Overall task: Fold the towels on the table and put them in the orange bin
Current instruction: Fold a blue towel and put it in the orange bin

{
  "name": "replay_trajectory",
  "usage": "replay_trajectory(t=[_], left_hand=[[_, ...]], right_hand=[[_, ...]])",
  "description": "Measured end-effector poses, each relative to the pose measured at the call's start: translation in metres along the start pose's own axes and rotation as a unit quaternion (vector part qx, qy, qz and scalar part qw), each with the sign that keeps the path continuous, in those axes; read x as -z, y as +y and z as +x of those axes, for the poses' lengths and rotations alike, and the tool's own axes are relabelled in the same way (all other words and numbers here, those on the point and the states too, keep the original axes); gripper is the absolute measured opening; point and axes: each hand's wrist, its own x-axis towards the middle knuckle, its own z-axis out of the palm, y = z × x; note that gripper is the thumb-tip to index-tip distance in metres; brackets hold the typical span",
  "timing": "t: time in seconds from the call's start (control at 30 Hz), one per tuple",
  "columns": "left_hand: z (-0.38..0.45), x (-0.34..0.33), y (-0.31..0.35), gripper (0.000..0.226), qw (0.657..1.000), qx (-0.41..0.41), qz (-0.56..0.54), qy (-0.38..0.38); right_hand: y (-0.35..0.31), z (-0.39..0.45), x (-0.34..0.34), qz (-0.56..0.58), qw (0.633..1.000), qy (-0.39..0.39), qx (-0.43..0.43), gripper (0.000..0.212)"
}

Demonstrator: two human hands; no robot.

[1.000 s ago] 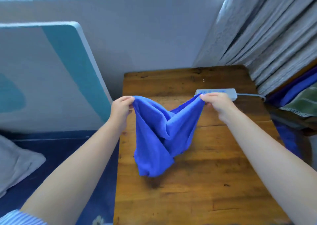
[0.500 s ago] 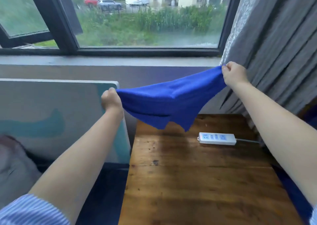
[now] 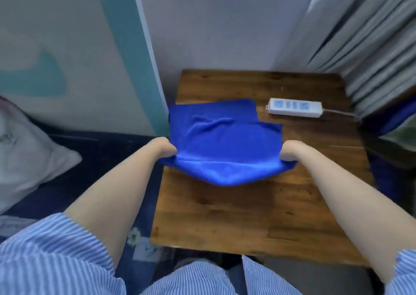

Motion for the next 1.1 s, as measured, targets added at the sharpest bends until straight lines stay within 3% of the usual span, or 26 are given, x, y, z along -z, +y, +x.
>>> replay_trajectory(t=[0.03,0.13,0.2,0.27,0.37,0.43,0.53,0.6,0.67,0.73,0.83,0.93,1.1], left_hand=[[0.001,-0.017,-0.002,0.02,0.997,-0.003,0.045,-0.054],[0.002,-0.062,-0.009,0.019,0.973,0.019,0.131,-0.191],[0.004,-0.088,-0.015,0.03,0.958,0.034,0.156,-0.237],[0.003,-0.106,-0.017,0.035,0.948,0.031,0.171,-0.266],[0.006,-0.131,-0.028,0.023,0.929,0.034,0.198,-0.309],[0.006,-0.144,-0.04,0.027,0.921,0.055,0.211,-0.324],[0.012,-0.148,-0.048,0.023,0.916,0.049,0.218,-0.332],[0.024,-0.136,-0.048,0.019,0.926,0.033,0.217,-0.306],[0.039,-0.118,-0.042,0.023,0.949,0.022,0.21,-0.236],[0.056,-0.099,-0.029,0.022,0.975,0.004,0.176,-0.132],[0.073,-0.074,0.002,0.019,0.989,-0.024,0.142,-0.021],[0.087,-0.063,0.037,0.011,0.991,-0.052,0.121,0.027],[0.114,-0.055,0.074,0.03,0.989,-0.072,0.106,0.079]], right_hand=[[-0.002,0.0,-0.02,-0.026,0.998,-0.047,0.018,0.025],[-0.007,-0.004,-0.066,-0.078,0.985,-0.154,-0.009,0.054],[-0.004,0.002,-0.095,-0.098,0.979,-0.179,0.01,0.044],[0.0,0.001,-0.114,-0.066,0.977,-0.202,0.002,0.037],[0.011,0.003,-0.135,-0.032,0.972,-0.232,-0.018,0.029],[0.014,0.001,-0.139,0.001,0.968,-0.247,-0.046,0.008],[0.019,0.002,-0.139,0.036,0.962,-0.256,-0.081,0.033],[0.018,0.008,-0.129,0.047,0.965,-0.243,-0.085,0.038],[0.015,0.013,-0.118,0.048,0.976,-0.199,-0.079,0.026],[0.013,0.025,-0.105,0.056,0.99,-0.105,-0.077,0.018],[0.006,0.042,-0.08,0.093,0.992,0.021,-0.084,0.019],[0.001,0.059,-0.056,0.067,0.993,0.078,-0.06,0.016],[0.002,0.096,-0.027,0.02,0.992,0.123,0.014,0.035]])
